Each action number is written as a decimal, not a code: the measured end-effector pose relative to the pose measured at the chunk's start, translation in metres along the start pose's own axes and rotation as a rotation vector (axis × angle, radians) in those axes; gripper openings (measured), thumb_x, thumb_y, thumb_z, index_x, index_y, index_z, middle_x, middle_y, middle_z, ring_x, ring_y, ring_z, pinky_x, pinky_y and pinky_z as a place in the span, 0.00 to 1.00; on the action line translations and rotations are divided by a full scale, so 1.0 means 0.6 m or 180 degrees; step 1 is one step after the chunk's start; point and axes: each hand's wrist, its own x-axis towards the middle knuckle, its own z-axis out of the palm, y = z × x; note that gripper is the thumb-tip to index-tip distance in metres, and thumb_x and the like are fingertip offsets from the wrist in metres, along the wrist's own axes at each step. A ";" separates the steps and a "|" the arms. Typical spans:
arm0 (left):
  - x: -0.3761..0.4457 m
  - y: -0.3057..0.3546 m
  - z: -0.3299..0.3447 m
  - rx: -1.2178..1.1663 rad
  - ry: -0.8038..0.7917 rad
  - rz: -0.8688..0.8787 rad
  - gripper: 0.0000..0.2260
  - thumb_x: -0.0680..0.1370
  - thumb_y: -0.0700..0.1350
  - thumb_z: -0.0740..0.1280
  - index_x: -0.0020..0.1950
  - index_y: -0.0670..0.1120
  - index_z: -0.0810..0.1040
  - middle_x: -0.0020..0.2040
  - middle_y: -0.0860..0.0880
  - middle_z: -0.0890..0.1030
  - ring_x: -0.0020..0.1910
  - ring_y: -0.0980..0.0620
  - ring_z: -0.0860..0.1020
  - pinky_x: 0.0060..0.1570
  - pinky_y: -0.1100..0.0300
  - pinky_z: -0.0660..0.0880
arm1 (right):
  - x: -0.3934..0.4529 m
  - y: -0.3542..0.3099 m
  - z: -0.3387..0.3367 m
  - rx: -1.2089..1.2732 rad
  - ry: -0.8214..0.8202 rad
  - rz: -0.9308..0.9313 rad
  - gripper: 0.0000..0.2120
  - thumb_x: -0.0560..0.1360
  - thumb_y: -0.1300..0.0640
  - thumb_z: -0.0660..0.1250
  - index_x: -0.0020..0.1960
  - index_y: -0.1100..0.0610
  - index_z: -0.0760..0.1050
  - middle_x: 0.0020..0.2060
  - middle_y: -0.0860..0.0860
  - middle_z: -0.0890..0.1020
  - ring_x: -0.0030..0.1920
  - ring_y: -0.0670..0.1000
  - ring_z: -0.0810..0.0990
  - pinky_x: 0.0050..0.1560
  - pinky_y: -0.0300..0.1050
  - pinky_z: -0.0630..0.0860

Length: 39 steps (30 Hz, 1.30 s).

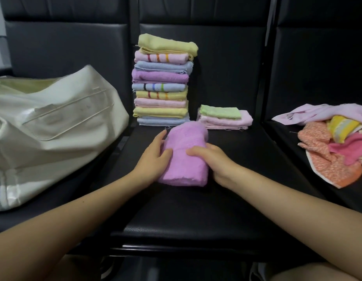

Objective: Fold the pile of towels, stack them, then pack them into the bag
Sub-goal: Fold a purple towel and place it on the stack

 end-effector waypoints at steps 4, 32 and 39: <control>-0.007 0.045 0.022 -0.1446 -0.0056 -0.0784 0.31 0.77 0.61 0.64 0.75 0.47 0.65 0.69 0.49 0.74 0.64 0.52 0.75 0.65 0.56 0.70 | -0.018 -0.032 -0.015 0.0966 -0.0057 0.0253 0.09 0.73 0.66 0.63 0.52 0.61 0.76 0.51 0.62 0.80 0.52 0.59 0.79 0.61 0.57 0.75; -0.017 0.101 0.066 -0.3741 0.0295 -0.0868 0.15 0.79 0.41 0.65 0.65 0.39 0.74 0.57 0.41 0.82 0.54 0.47 0.82 0.48 0.53 0.81 | -0.033 0.008 -0.059 0.1790 0.0296 0.0570 0.13 0.77 0.56 0.67 0.60 0.60 0.77 0.50 0.57 0.83 0.48 0.54 0.83 0.42 0.46 0.81; 0.069 0.069 0.071 -0.2017 0.0491 -0.0695 0.19 0.77 0.36 0.64 0.68 0.40 0.70 0.62 0.38 0.75 0.46 0.49 0.77 0.31 0.60 0.78 | 0.040 -0.024 -0.147 0.1265 0.0777 0.0201 0.07 0.76 0.67 0.61 0.46 0.56 0.74 0.34 0.52 0.77 0.29 0.47 0.73 0.22 0.34 0.67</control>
